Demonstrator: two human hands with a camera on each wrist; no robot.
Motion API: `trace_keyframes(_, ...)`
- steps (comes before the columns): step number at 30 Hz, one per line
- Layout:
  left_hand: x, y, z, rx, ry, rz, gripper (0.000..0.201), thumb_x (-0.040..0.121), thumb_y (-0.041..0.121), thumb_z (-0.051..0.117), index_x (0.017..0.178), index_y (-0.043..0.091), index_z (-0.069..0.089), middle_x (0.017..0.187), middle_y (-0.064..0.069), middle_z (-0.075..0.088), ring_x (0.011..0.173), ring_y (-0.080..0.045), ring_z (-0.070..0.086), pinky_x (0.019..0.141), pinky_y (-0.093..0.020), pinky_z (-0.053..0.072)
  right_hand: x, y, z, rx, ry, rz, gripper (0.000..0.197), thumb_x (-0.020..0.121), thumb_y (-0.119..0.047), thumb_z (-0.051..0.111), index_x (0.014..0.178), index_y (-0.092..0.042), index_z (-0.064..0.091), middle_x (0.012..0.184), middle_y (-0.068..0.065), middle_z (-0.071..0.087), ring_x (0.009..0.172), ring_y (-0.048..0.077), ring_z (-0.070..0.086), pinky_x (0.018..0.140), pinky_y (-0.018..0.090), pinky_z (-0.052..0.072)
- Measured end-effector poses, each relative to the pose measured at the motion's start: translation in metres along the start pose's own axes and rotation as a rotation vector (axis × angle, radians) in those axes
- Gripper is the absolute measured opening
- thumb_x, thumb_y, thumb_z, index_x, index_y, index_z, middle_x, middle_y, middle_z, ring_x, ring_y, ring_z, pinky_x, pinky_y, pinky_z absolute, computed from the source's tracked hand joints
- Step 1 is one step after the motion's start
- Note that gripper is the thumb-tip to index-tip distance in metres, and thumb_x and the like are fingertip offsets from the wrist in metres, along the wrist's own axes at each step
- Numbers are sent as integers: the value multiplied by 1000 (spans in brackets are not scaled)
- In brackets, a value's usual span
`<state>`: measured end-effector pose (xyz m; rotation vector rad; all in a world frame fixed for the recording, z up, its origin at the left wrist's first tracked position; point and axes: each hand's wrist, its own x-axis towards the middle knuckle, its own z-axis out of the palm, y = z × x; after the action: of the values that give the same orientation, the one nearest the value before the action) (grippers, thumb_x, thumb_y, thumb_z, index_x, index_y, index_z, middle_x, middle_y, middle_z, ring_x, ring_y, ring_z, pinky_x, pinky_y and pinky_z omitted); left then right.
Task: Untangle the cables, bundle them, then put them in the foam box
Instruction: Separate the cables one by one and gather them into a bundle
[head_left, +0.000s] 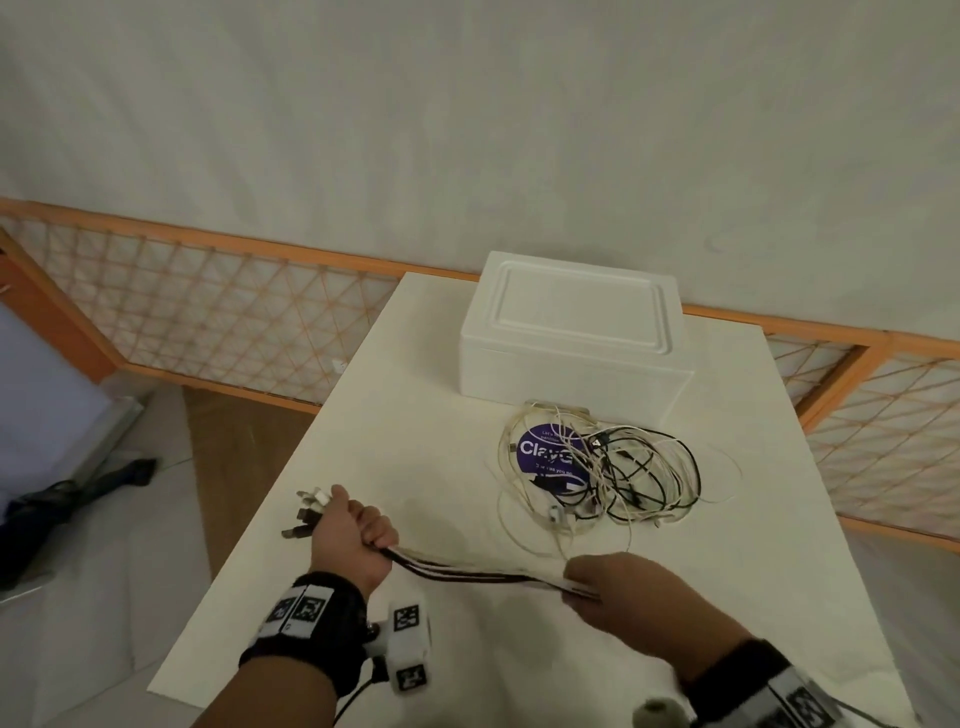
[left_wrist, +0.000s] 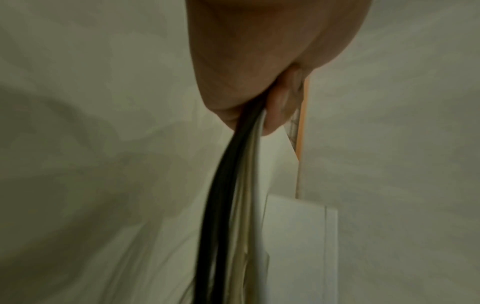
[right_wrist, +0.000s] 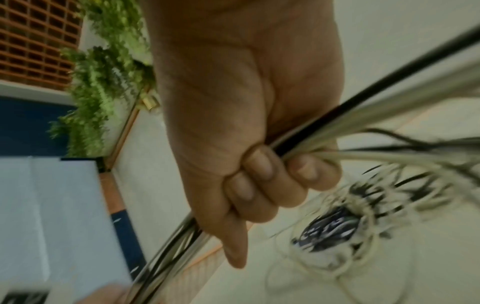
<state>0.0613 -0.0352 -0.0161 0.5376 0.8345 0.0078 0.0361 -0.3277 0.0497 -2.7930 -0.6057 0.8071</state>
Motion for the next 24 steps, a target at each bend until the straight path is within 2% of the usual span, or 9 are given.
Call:
trace_keyframes(3,2,-13,-8,17,41,-11,50,100,48,36,60,21,24,37,5,22,26,-10,19,34,-15,14,-9,39,1,111,-89,135,50,78,-72,49,67,-23,46,69,-6,48,68,8,46,58,23,32)
trace_keyframes(6,0,-37,-8,108,50,-33,49,99,45,42,60,20,25,37,5,23,26,-10,21,33,-14,17,1,54,10,184,-121,239,81,70,-85,26,79,-13,62,74,-2,61,72,11,56,70,27,42)
trace_keyframes(9,0,-52,-2,143,57,-31,49,97,42,50,59,21,27,38,5,25,29,-10,23,35,-16,21,27,47,17,233,75,281,57,91,-62,34,73,-14,57,74,-1,58,74,17,55,65,26,41)
trace_keyframes(11,1,-54,4,153,45,-20,48,96,40,52,59,21,28,40,5,26,31,-9,25,35,-17,22,47,33,19,233,167,303,41,94,-49,42,65,-21,45,68,-4,48,76,18,52,62,27,36)
trace_keyframes(13,3,-54,11,214,9,-2,47,96,39,53,59,20,30,41,5,28,32,-8,27,35,-17,23,66,24,26,248,137,359,33,92,-47,47,75,-20,52,77,-3,52,82,18,53,69,26,38)
trace_keyframes(16,3,-56,23,336,-48,26,43,95,35,54,61,19,34,44,4,34,33,-8,29,34,-18,23,86,23,37,229,130,395,30,91,-38,48,106,-15,59,106,2,63,100,21,59,79,29,44)
trace_keyframes(18,0,-56,31,388,-102,37,40,95,32,55,62,17,40,48,2,43,34,-8,29,34,-18,23,91,21,37,230,153,417,23,92,-28,45,105,-14,57,110,5,63,103,24,60,77,28,43)
trace_keyframes(21,-8,-58,40,457,-203,61,33,94,26,57,65,10,54,67,-4,64,37,-8,31,36,-20,26,88,14,26,290,247,373,9,91,-26,47,86,-19,48,88,1,59,81,20,56,67,28,40)
trace_keyframes(24,-16,-59,48,524,-363,95,19,92,17,58,81,4,66,78,-7,67,40,-8,29,41,-21,26,78,-4,4,431,447,150,14,93,-28,53,80,-22,50,68,-7,55,61,9,51,58,25,42)
